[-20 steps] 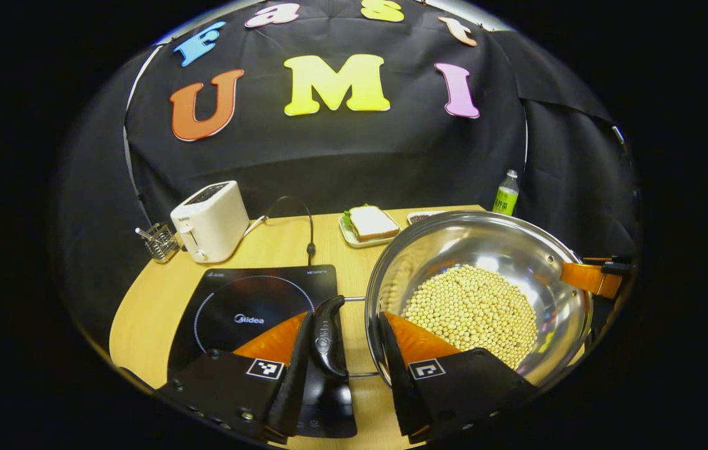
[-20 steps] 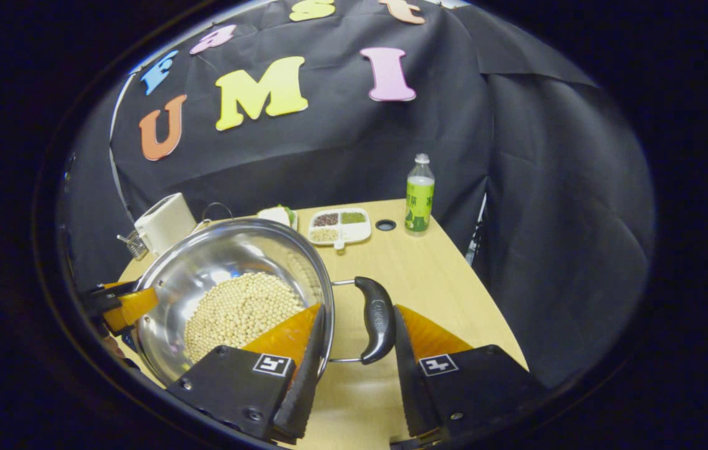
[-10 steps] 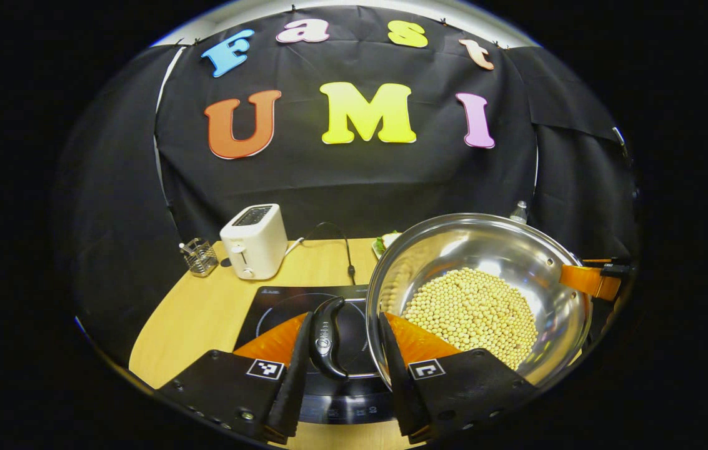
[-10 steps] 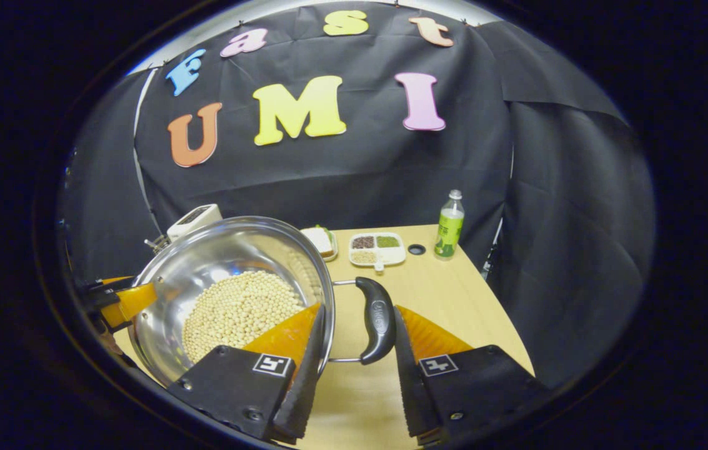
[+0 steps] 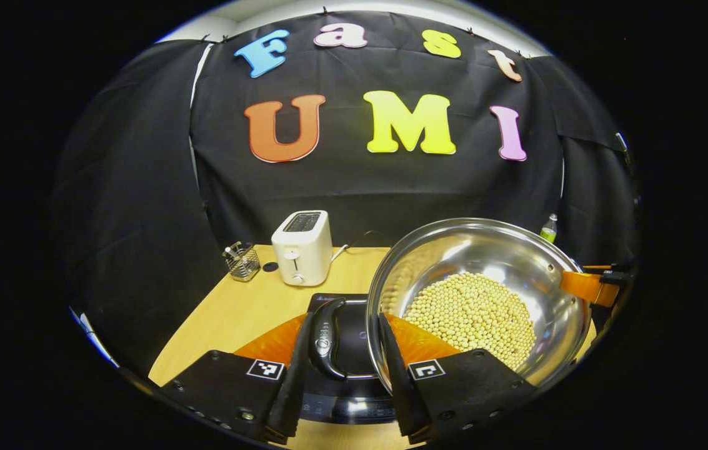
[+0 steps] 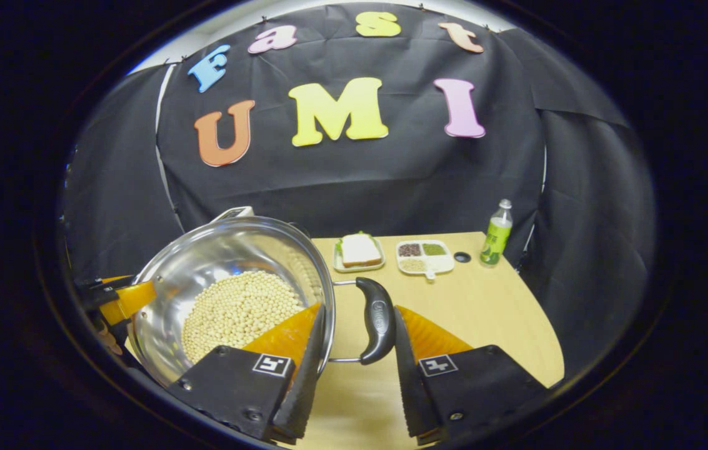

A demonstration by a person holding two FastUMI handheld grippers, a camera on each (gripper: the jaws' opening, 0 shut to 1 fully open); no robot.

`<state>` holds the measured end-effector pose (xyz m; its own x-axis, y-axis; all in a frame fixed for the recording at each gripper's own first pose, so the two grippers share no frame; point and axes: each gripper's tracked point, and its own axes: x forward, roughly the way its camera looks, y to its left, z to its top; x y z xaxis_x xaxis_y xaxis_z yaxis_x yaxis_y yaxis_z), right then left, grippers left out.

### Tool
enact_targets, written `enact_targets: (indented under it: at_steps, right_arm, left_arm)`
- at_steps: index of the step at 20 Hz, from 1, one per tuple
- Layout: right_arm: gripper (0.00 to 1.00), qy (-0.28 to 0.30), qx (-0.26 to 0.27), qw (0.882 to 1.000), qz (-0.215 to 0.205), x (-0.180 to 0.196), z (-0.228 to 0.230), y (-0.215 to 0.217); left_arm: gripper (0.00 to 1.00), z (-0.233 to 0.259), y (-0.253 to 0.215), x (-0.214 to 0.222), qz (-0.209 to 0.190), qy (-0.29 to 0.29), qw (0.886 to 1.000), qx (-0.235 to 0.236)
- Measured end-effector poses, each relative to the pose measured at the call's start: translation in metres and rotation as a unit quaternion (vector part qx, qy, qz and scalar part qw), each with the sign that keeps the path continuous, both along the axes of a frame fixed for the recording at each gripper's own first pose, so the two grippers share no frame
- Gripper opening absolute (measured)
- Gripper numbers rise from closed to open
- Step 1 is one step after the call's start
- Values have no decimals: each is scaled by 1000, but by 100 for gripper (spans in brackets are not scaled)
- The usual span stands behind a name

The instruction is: First push the handle of the pot to place it horizontally, then grasp the pot with both hands and set it on the induction cooktop.

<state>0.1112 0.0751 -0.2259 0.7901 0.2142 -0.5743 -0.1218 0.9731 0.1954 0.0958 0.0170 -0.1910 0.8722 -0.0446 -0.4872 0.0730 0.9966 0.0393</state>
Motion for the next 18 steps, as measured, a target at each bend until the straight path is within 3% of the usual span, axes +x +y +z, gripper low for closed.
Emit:
enact_targets:
  at_steps: [10, 18]
  right_arm:
    - [60, 27, 15, 999, 22, 44, -37, 75]
    - [60, 38, 1, 999, 23, 72, -75, 105]
  left_arm:
    - [57, -35, 55, 43, 26, 14, 1000, 10]
    - [58, -81, 72, 70, 27, 42, 999, 3]
